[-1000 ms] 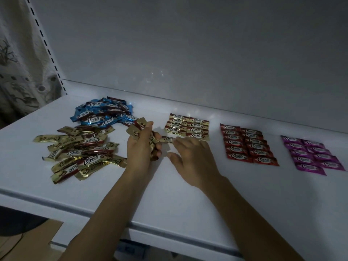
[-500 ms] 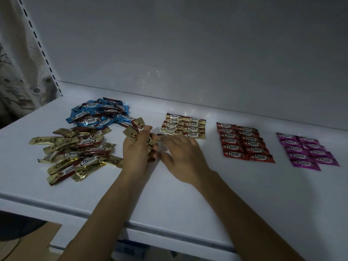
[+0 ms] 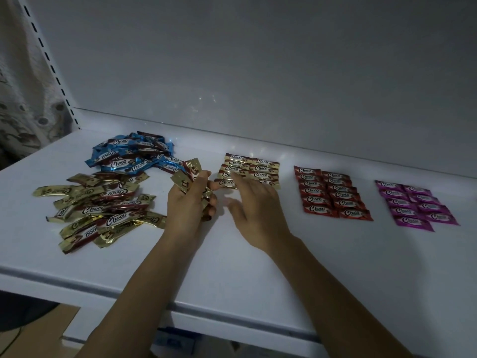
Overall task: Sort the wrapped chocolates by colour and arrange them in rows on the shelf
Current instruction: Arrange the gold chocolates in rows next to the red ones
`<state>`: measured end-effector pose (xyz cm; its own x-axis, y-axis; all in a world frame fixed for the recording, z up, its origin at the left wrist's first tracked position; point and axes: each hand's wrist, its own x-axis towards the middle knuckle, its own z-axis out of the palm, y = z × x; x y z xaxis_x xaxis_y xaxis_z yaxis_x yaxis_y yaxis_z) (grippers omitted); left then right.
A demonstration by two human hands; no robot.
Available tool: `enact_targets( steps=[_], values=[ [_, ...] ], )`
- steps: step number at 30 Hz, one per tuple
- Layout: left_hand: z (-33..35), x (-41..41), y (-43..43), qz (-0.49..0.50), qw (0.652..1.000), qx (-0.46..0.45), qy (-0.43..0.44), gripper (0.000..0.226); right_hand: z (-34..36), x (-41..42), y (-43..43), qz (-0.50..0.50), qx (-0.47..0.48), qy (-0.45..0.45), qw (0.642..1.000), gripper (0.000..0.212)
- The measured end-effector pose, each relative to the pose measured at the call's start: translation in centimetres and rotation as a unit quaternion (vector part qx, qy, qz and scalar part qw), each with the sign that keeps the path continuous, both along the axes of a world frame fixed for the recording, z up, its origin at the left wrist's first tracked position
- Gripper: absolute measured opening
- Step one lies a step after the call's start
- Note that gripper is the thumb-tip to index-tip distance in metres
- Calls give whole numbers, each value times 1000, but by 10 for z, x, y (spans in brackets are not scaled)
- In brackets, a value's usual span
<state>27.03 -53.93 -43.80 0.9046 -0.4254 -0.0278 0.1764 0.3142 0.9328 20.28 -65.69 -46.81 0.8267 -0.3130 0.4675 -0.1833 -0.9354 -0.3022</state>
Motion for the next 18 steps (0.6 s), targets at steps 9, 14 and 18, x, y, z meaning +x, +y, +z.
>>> enact_targets(
  steps=[9,14,18],
  values=[
    [-1,2,-2,-5,1000,7,14,11,2,-13,-18,-129,-32,140,981,47],
    [0,1,-2,-14,1000,19,5,13,4,-14,-16,-138,-41,156,977,48],
    [1,-2,-1,-32,998,56,-21,19,2,-13,-18,-131,-39,117,984,42]
  ],
)
